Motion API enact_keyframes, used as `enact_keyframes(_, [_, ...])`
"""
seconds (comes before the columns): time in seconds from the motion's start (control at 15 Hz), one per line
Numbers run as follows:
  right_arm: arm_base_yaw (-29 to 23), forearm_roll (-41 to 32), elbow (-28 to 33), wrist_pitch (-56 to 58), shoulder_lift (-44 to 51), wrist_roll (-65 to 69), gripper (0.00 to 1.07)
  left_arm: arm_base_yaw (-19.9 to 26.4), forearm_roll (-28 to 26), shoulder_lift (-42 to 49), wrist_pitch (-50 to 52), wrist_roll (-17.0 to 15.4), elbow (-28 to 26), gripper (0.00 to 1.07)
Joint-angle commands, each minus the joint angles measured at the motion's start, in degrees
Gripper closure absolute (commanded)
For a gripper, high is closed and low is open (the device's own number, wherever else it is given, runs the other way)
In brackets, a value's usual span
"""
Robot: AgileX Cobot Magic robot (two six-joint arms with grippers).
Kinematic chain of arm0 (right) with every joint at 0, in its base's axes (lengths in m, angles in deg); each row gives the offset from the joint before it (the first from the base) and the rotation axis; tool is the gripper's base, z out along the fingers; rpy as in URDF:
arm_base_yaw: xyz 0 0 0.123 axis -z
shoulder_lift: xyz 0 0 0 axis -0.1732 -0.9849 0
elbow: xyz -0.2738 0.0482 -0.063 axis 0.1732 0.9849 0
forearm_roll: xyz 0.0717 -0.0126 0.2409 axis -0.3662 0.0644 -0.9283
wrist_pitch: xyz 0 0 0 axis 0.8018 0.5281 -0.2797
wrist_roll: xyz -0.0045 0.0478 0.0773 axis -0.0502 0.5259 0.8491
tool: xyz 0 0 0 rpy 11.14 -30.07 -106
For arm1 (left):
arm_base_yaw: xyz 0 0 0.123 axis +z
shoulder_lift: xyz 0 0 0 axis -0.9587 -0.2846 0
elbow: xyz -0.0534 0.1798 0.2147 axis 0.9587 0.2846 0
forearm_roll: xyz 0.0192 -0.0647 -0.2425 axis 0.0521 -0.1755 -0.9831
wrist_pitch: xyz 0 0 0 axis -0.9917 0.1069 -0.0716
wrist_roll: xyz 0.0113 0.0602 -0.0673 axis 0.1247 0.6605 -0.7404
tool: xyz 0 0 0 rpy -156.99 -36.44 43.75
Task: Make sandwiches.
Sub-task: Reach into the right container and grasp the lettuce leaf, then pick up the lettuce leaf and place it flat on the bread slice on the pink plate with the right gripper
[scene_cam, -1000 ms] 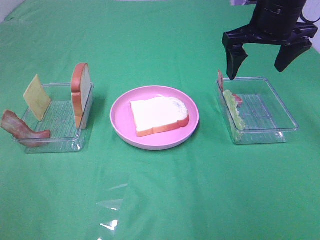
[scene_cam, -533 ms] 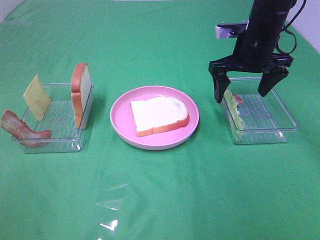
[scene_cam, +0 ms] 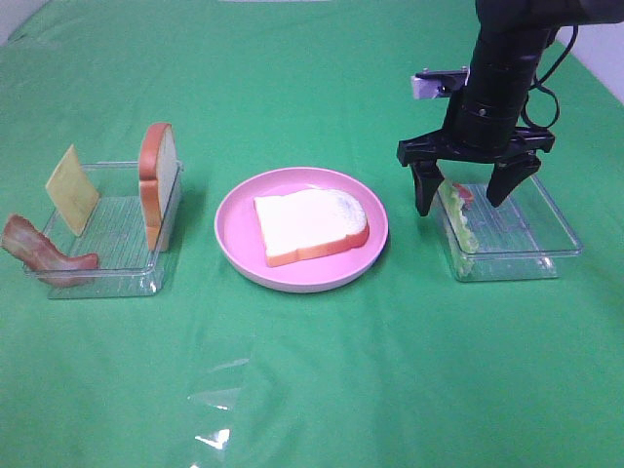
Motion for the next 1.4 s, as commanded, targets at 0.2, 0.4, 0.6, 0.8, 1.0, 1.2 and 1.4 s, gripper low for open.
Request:
enact_keyframes(0.2, [0.00, 0.86, 0.34, 0.23, -0.34, 1.26, 0.81, 0.17, 0.00, -0.06, 0.00, -0.29, 0.06, 0.07])
enact_keyframes(0.4, [0.00, 0.86, 0.34, 0.29, -0.34, 0.80, 1.07, 0.17, 0.00, -0.06, 0.00, -0.29, 0.06, 0.07])
enact_keyframes(0.6, [0.00, 1.20, 0.11, 1.26, -0.34, 0.17, 1.07, 0.17, 0.00, -0.06, 0.00, -0.29, 0.06, 0.07])
enact_keyframes(0.8, [0.00, 3.90, -1.95, 5.27, 1.38, 0.11, 1.07, 0.17, 0.00, -0.06, 0.00, -0.29, 0.06, 0.07])
enact_keyframes(1.0, [0.00, 4.76, -4.87, 11.46, 3.90, -1.09, 1.07, 0.17, 0.00, -0.06, 0.00, -0.29, 0.06, 0.07])
enact_keyframes(1.2, [0.00, 4.93, -8.71, 14.67, 7.28, -2.12, 1.07, 0.17, 0.00, -0.06, 0.00, -0.29, 0.06, 0.07])
enact_keyframes(1.4, [0.00, 4.98, -10.71, 14.67, 12.78, -2.12, 1.07, 0.17, 0.00, -0.06, 0.00, -0.29, 0.06, 0.07])
